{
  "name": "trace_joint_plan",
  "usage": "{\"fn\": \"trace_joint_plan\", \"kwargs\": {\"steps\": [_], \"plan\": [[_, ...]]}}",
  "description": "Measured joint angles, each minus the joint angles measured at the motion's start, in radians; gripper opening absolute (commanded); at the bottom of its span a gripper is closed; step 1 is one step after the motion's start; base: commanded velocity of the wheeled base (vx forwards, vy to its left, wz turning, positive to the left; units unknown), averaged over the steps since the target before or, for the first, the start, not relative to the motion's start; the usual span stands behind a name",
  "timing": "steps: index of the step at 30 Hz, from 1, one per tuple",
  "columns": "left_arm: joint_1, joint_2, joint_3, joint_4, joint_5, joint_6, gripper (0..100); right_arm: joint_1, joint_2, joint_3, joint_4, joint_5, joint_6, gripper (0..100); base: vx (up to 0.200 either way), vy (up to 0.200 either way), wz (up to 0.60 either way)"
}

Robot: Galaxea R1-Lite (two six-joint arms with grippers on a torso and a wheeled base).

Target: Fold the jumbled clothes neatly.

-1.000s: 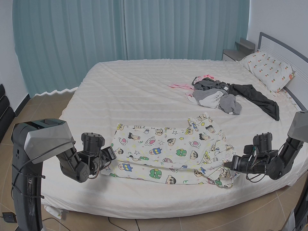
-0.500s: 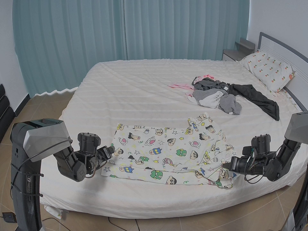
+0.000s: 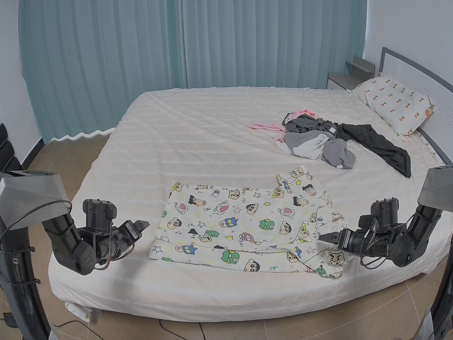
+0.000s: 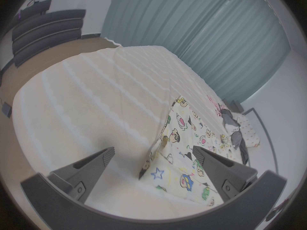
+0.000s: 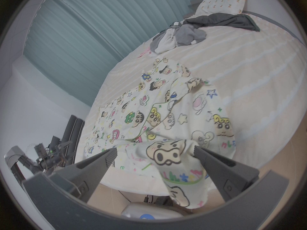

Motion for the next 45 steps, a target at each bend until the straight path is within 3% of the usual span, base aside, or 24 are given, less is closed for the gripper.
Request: {"fn": "trace_joint_plan", "kwargs": {"steps": [6,13,20,26,35,45], "plan": [[0.016,-0.066,0.151,-0.16,-0.081,-0.131,100,-0.043,-0.047,-0.003,-0.005,-0.023,0.048,100,0.0,0.0,0.0],[0.019,-0.074,0.22,-0.221,-0.13,-0.172,100,-0.031,-0.153,0.009,-0.005,-0.031,0.135,100,0.0,0.0,0.0],[0.016,-0.031,0.242,-0.264,-0.155,-0.172,100,0.139,-0.198,0.053,-0.003,-0.031,0.185,100,0.0,0.0,0.0],[0.005,0.012,0.268,-0.34,-0.151,-0.164,100,0.208,-0.137,0.065,-0.005,-0.036,0.204,100,0.0,0.0,0.0],[-0.021,0.099,0.315,-0.532,-0.114,-0.139,100,0.148,0.039,-0.034,-0.012,-0.062,0.211,100,0.0,0.0,0.0],[-0.033,0.154,0.333,-0.536,-0.101,-0.124,100,0.082,0.171,-0.155,-0.013,-0.072,0.229,100,0.0,0.0,0.0]]}}
